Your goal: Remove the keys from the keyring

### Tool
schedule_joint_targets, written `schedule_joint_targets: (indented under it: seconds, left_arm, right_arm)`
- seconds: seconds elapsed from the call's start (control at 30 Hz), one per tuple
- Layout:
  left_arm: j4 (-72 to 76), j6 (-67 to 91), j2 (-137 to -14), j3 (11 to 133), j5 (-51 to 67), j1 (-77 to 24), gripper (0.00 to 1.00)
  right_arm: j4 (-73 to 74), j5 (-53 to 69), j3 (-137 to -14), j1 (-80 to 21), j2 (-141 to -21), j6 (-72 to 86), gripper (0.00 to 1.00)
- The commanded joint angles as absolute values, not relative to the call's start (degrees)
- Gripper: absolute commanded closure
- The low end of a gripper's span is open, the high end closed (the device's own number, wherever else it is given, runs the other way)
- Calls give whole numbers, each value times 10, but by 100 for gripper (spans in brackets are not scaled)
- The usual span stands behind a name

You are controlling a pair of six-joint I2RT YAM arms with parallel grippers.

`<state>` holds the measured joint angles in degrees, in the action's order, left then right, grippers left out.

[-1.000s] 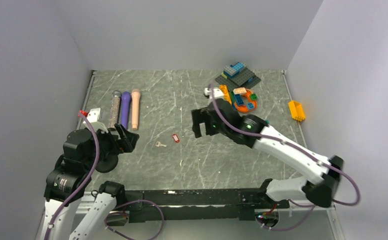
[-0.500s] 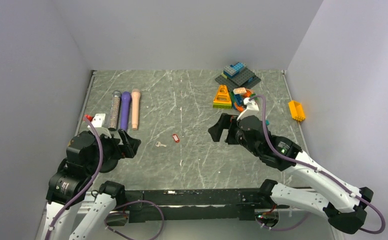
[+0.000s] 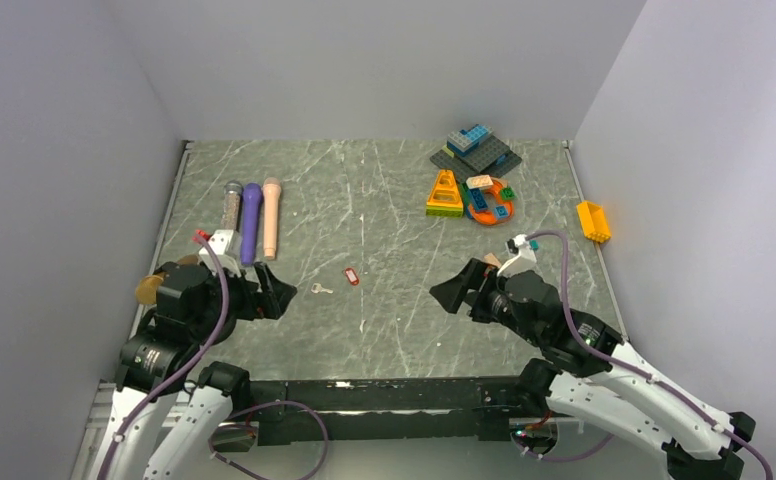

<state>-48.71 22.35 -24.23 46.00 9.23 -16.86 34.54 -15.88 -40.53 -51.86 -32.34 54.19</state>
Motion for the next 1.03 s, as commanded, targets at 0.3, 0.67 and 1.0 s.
schedule_joint_targets:
  seconds: [0.3,0.67,1.0]
  left_arm:
    - [0,569,-327,361,557,-176,2]
    - [-209,459,-370,464,491,-177,1]
    - [-228,416,-353,450,461,-177,1]
  right_arm:
    - [327,55,-461,-518,-356,379,0]
    - [306,146,-436,-517,-399,381,0]
    - [341,38,-453,-508,-386,398,0]
